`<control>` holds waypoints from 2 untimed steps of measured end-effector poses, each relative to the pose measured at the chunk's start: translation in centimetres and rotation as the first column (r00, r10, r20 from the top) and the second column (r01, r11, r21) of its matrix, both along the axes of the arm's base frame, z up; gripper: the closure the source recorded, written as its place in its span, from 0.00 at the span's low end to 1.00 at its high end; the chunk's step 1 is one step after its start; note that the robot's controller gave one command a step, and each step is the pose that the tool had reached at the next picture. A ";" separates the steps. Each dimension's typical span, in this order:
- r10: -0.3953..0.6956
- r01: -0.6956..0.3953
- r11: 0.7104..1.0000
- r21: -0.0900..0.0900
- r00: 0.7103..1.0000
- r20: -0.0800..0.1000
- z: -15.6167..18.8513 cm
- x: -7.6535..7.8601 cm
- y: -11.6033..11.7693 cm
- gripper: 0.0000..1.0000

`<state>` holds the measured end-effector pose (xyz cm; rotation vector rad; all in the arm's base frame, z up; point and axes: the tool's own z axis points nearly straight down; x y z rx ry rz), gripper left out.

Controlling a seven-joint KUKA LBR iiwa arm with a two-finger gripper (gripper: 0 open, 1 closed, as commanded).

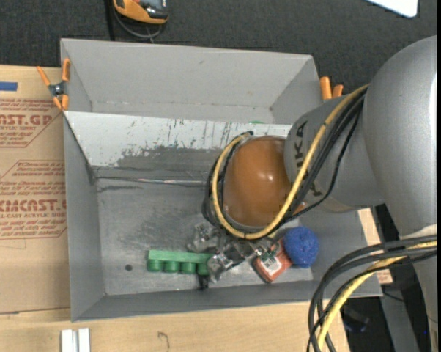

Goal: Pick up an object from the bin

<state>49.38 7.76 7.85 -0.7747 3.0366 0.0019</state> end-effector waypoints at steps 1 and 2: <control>0.000 0.000 1.000 0.000 1.000 0.000 0.0 0.0 0.0 1.00; -0.030 0.030 1.000 -0.002 1.000 -0.005 14.1 -0.5 0.1 1.00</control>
Offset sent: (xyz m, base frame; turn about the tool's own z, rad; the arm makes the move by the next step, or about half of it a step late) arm -0.0053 0.0004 0.1407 0.0310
